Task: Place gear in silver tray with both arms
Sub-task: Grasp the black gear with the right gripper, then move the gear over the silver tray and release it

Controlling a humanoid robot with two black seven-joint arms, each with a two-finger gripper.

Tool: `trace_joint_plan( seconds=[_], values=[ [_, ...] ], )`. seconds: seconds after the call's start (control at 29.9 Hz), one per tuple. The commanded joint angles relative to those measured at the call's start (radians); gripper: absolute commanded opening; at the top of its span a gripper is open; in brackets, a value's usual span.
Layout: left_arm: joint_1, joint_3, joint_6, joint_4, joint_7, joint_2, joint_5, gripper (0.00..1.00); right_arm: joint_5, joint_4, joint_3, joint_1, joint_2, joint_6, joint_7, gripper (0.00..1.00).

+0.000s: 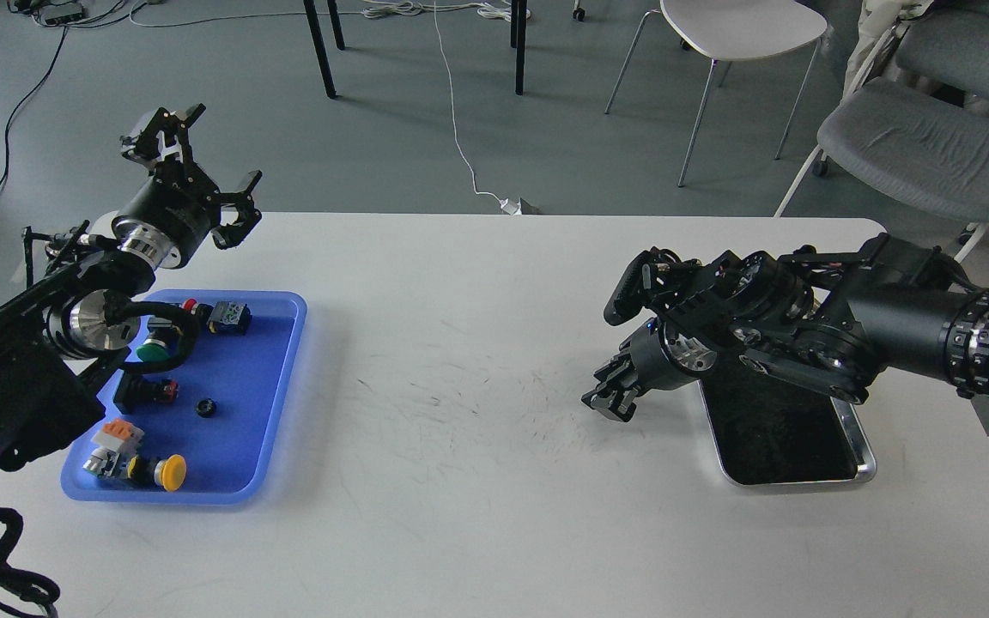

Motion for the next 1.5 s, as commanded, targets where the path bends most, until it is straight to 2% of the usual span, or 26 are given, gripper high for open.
trace_joint_plan(
  seconds=[0.0,0.1,0.4,0.6,0.77,1.07,1.47],
  values=[
    [0.0,0.0,0.0,0.0,0.0,-0.001,0.0,0.99,0.0,0.001,-0.001,0.002,0.001,0.0,0.0,0.34],
    [0.0,0.0,0.0,0.0,0.0,0.001,0.0,0.99,-0.001,-0.003,-0.002,0.0,0.001,0.002,0.0,0.33],
    [0.0,0.0,0.0,0.0,0.0,-0.004,0.0,0.99,-0.001,-0.005,-0.03,0.003,-0.001,0.005,0.0,0.2],
    [0.0,0.002,0.0,0.0,0.0,-0.002,0.001,0.99,-0.001,-0.008,-0.036,0.002,-0.001,0.005,0.0,0.06],
    [0.0,0.003,0.0,0.0,0.0,-0.002,0.001,0.99,-0.001,-0.005,-0.036,0.02,-0.005,0.005,0.0,0.01],
    [0.0,0.012,0.005,0.0,0.001,-0.007,0.004,0.99,0.003,0.003,-0.037,0.077,-0.091,0.006,0.0,0.01],
    [0.005,0.015,0.011,0.0,0.001,-0.019,0.004,0.99,-0.001,0.063,-0.039,0.086,-0.319,0.005,0.0,0.01]
  ],
)
